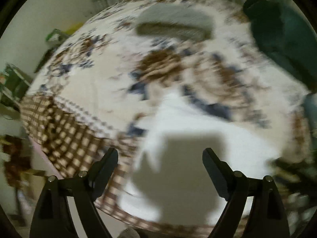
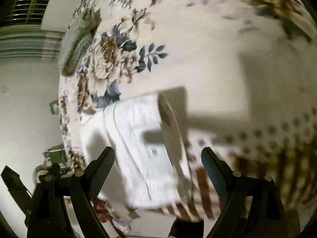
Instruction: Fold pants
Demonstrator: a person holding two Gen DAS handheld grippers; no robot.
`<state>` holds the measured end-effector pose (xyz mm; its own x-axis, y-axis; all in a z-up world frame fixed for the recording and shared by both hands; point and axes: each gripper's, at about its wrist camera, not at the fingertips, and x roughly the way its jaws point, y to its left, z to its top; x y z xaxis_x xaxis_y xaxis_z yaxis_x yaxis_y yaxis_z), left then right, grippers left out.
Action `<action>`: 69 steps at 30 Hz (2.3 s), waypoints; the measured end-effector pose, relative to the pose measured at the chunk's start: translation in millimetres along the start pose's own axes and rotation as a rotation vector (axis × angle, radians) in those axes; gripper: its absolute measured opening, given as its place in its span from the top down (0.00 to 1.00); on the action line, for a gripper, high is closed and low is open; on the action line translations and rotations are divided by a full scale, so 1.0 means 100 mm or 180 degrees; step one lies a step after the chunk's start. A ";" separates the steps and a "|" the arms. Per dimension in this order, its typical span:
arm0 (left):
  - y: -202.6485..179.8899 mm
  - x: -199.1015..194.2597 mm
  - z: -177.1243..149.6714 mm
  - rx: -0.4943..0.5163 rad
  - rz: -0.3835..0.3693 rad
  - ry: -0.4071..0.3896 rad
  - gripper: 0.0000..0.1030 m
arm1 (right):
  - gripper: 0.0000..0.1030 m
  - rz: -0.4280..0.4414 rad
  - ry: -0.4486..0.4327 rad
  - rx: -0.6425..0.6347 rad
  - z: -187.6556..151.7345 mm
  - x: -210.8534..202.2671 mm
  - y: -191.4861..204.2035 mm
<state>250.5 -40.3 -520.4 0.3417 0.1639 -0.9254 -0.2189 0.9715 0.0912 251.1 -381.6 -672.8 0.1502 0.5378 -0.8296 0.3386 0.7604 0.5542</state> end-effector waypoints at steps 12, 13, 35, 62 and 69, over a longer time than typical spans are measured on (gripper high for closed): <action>0.07 0.63 -0.12 0.0036 0.0049 0.0349 0.16 | 0.86 -0.0052 -0.0157 0.0016 -0.14 -0.16 0.15; 0.06 0.63 -0.12 0.0038 0.0024 0.0346 0.16 | 0.86 -0.0151 -0.0183 0.0038 -0.15 -0.20 0.11; 0.18 0.56 -0.09 0.0035 -0.0414 0.0419 0.16 | 0.95 -0.0047 0.0190 0.0378 -0.95 -0.13 -0.60; 0.13 1.62 0.84 -0.0097 -0.1582 0.0822 0.76 | 0.94 -0.0098 -0.0510 0.0583 -0.17 -0.05 -0.15; 0.23 1.45 0.91 -0.0390 -0.1744 0.0885 0.74 | 0.82 -0.0422 0.0206 0.0107 -0.21 0.13 -0.09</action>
<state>378.4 21.5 -618.5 0.1869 -0.4191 -0.8885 -0.1882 0.8724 -0.4511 230.5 -373.9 -687.7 0.0424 0.4567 -0.8886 0.3825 0.8143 0.4367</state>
